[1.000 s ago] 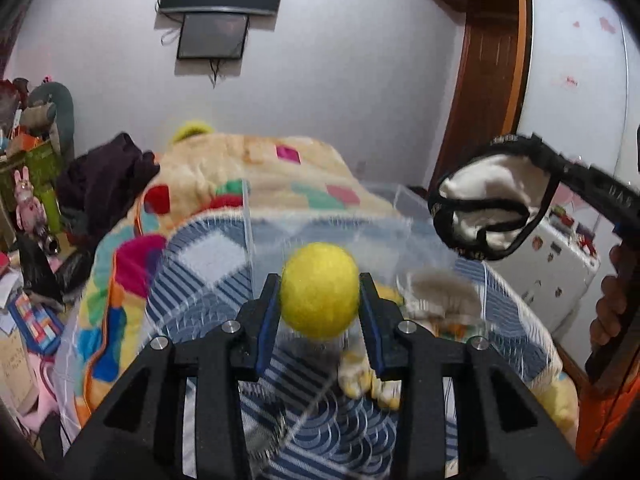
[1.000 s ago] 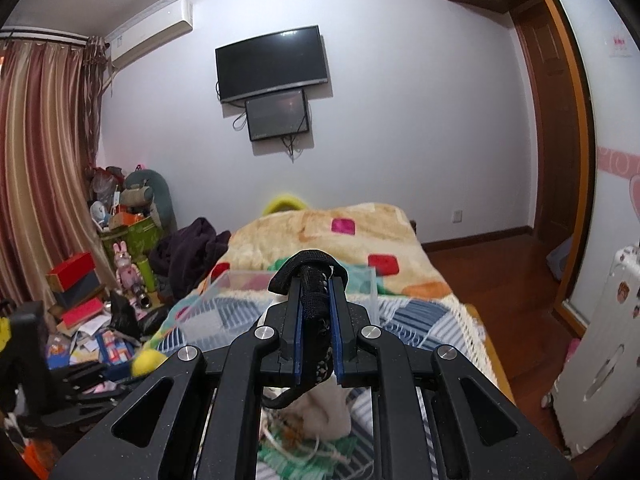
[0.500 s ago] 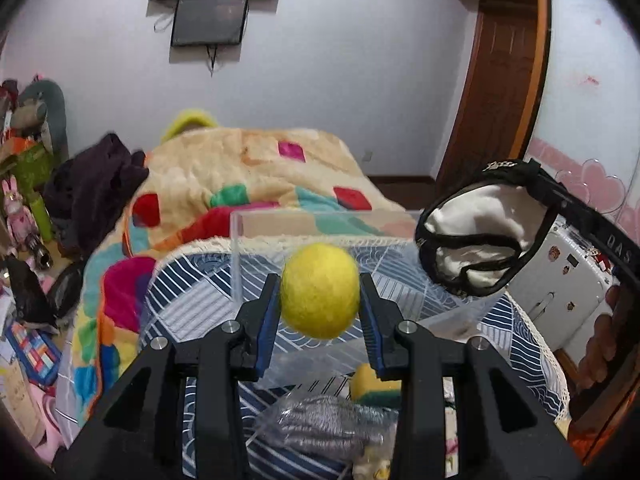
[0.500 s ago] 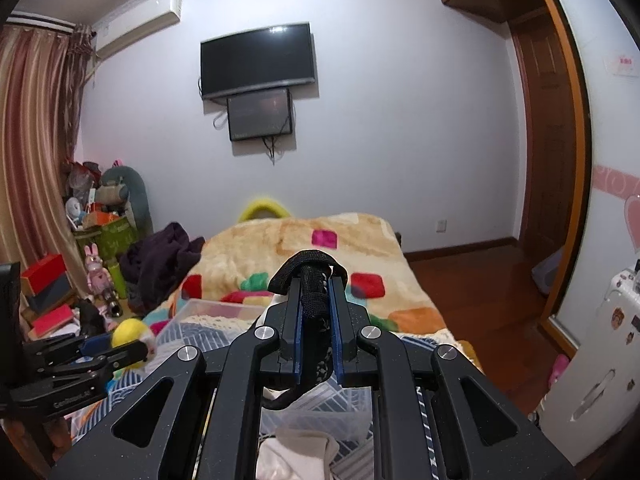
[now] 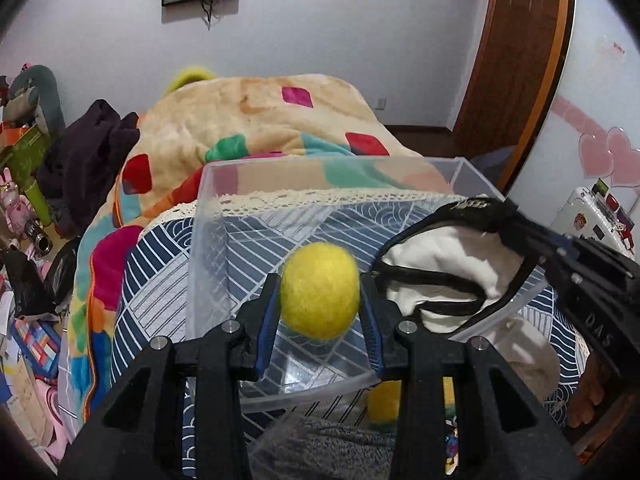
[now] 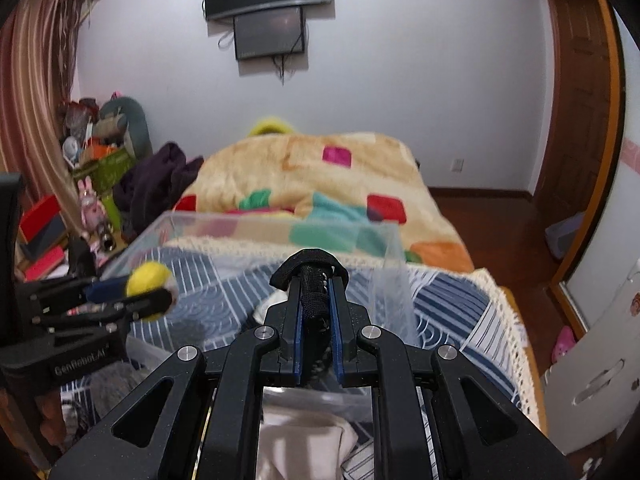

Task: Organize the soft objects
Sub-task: 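Lift the ball with the left tool while the right tool carries the mask over the box, then open both tools to drop the ball and mask into the box, then grasp the beaded bracelet with the left tool while the right tool grasps the white pouch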

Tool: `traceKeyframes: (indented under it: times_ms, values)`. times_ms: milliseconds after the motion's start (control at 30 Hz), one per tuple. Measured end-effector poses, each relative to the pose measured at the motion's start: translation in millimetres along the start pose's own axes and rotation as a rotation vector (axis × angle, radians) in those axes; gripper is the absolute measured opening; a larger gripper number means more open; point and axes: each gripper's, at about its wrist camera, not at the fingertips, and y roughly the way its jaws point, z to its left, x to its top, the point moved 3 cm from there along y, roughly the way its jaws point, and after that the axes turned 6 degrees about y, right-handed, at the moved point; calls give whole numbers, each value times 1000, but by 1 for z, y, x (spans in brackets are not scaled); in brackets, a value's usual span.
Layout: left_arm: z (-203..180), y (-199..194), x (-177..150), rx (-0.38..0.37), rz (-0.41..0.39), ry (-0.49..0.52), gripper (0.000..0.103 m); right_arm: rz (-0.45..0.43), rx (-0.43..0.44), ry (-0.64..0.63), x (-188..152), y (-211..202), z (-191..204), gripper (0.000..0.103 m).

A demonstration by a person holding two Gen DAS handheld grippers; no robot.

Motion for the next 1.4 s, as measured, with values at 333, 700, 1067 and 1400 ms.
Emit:
traceKeyframes:
  times_ms: [333,700,1067,1400]
  values:
    - [-4,-8,-3,-17,-8,-1,45,54,7,-27,-8,-7,-1,23]
    - [-12,-63,-10,-28,-131,33,64,-34,25,-48,-2,-37,5,64]
    - [4,-115,-38,5,-202,33,93,-156,50,-37,-7,-76,7,85]
    - [14,-87,-112,47,-24,17,94,-70,33,-21,-38,-58,0,86]
